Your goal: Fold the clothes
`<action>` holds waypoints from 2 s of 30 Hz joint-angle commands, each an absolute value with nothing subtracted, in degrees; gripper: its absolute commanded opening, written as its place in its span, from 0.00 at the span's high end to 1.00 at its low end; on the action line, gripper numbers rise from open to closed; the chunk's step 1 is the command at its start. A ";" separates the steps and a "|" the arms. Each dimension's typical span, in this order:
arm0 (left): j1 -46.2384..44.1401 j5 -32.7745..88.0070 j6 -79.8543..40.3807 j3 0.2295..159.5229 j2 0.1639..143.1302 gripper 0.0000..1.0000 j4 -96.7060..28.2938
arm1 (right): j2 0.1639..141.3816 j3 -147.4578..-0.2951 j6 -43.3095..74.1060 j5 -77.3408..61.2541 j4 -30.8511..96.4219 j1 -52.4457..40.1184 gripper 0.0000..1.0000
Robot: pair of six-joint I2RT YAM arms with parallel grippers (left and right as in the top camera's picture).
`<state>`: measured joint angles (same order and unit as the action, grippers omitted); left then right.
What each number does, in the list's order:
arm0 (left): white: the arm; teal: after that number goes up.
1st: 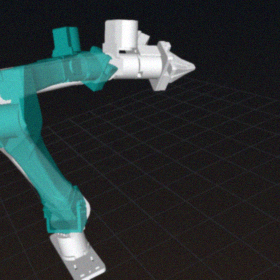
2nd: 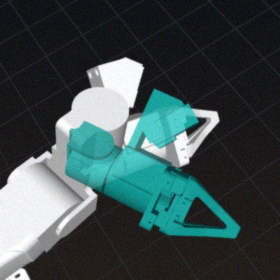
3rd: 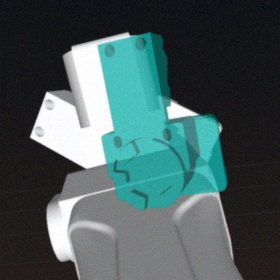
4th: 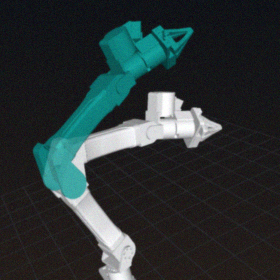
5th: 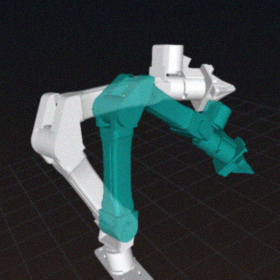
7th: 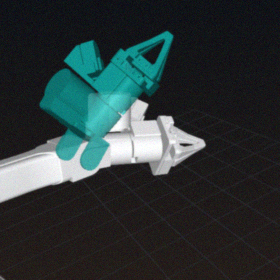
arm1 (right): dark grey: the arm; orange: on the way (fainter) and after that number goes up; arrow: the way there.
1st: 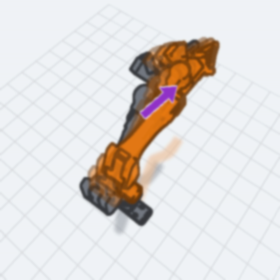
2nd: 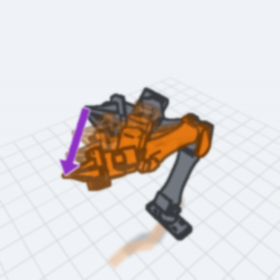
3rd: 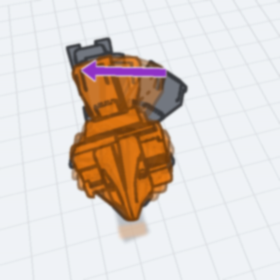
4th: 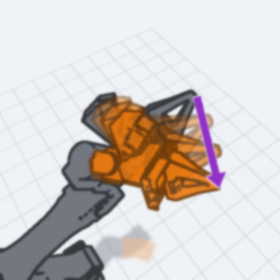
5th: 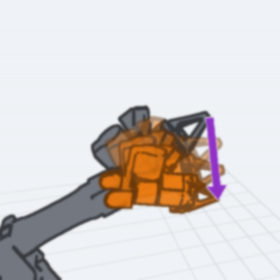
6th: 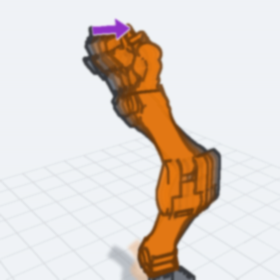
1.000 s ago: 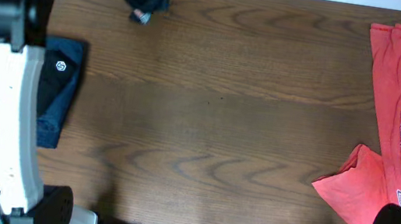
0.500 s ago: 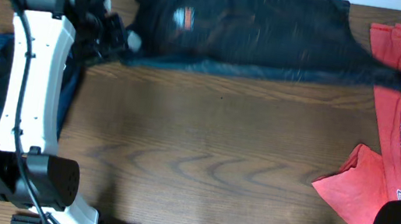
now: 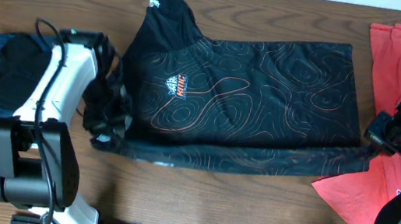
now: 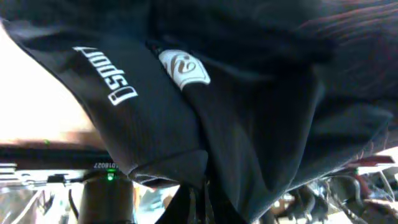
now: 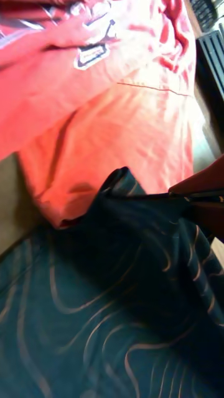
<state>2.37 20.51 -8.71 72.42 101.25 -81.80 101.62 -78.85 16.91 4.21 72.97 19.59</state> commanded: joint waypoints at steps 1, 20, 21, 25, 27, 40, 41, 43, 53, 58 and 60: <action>2.66 20.25 -6.59 67.99 97.54 0.94 -80.71 | 100.66 -76.86 16.27 5.58 72.88 19.97 0.99; 2.98 19.90 -15.16 65.47 91.50 0.94 -57.01 | 98.15 -75.85 16.14 2.52 58.52 19.90 0.99; 2.98 19.90 -15.51 65.47 91.53 0.94 -55.75 | 98.15 -75.85 15.73 2.07 57.58 19.81 0.99; 2.98 19.88 -15.55 65.45 91.61 0.94 -53.21 | 98.17 -75.85 15.53 0.80 55.13 19.70 0.99; 2.98 19.88 -15.55 65.45 91.64 0.94 -51.83 | 98.26 -75.83 15.29 0.73 53.78 19.55 0.99; 2.96 19.31 -16.64 63.35 91.96 0.94 -47.13 | 100.44 -75.81 12.12 -3.05 47.51 16.47 0.99; 2.96 18.15 -16.86 63.07 92.12 0.94 -46.83 | 100.44 -75.81 12.12 -3.05 47.29 16.38 0.99; 2.96 16.62 -16.84 62.98 92.33 0.94 -46.78 | 100.44 -75.81 12.12 -3.05 47.13 16.32 0.99; 2.96 16.21 -16.86 62.98 92.47 0.94 -45.06 | 100.44 -75.46 11.79 -3.25 47.11 15.94 0.99; 2.96 16.21 -16.86 62.98 92.47 0.94 -44.56 | 100.44 -74.54 11.70 -3.25 46.63 15.44 0.99; 2.96 16.21 -16.86 62.98 92.47 0.94 -44.58 | 100.44 -74.06 11.70 -3.25 46.19 15.40 0.99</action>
<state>2.57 17.61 -16.56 63.22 92.09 -44.66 99.96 -75.18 12.71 -3.25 46.57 15.92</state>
